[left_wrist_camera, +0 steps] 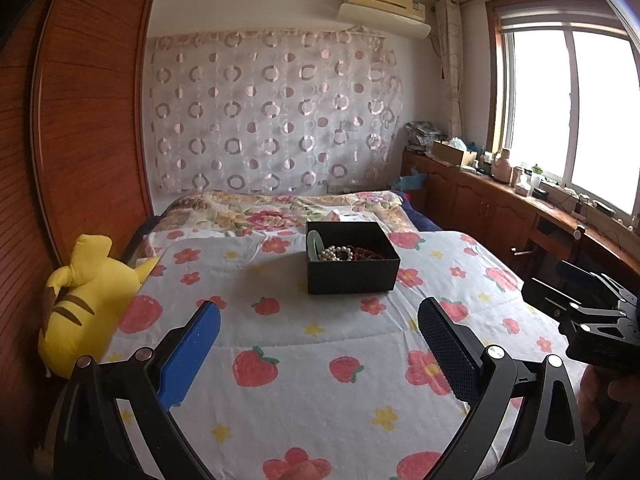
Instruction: Organize jewelry
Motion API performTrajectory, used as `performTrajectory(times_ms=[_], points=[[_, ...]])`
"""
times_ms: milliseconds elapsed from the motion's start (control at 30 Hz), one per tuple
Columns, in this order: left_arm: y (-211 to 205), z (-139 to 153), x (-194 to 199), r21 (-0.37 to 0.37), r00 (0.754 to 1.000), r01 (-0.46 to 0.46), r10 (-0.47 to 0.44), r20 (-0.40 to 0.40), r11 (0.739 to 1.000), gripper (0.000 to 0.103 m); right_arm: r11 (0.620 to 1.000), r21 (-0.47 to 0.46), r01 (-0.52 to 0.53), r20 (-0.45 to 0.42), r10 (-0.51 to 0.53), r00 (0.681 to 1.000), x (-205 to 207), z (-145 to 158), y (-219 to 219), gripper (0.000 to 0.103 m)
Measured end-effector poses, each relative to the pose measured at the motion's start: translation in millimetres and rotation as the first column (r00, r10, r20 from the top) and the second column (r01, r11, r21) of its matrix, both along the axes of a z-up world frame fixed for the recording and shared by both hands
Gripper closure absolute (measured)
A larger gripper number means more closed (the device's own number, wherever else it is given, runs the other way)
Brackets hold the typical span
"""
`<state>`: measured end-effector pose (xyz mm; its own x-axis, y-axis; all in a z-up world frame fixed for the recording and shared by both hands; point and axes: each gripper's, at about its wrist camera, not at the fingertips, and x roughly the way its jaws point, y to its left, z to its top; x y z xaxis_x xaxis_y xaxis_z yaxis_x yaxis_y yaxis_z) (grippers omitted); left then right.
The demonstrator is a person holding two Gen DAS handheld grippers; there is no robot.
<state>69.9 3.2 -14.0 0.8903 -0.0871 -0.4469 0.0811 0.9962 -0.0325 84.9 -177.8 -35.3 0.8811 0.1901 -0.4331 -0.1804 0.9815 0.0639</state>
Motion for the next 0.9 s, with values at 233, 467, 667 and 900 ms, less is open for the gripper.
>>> performTrajectory(times_ms=[233,467,667,900], points=[[-4.8,5.7,-3.2,0.005,1.000,0.004,-0.004,0.012,1.000,0.007,1.000,0.004,0.003,0.000,-0.003,1.000,-3.6,-3.1,3.0,0.002],[-5.1,6.1,-3.8,0.002,1.000,0.002,-0.002,0.018,1.000,0.007,1.000,0.003,0.002,-0.001,-0.002,1.000,-2.9,-2.7,1.8,0.002],[-8.4,8.8,-2.9,0.016,1.000,0.005,-0.005,0.024,1.000,0.007,1.000,0.003,0.002,0.000,-0.002,1.000,-3.9,-2.9,3.3,0.002],[-10.6,8.8,-1.3,0.009,1.000,0.017,-0.017,0.012,1.000,0.007,1.000,0.005,0.003,0.000,-0.003,1.000,-3.7,-3.3,3.2,0.002]])
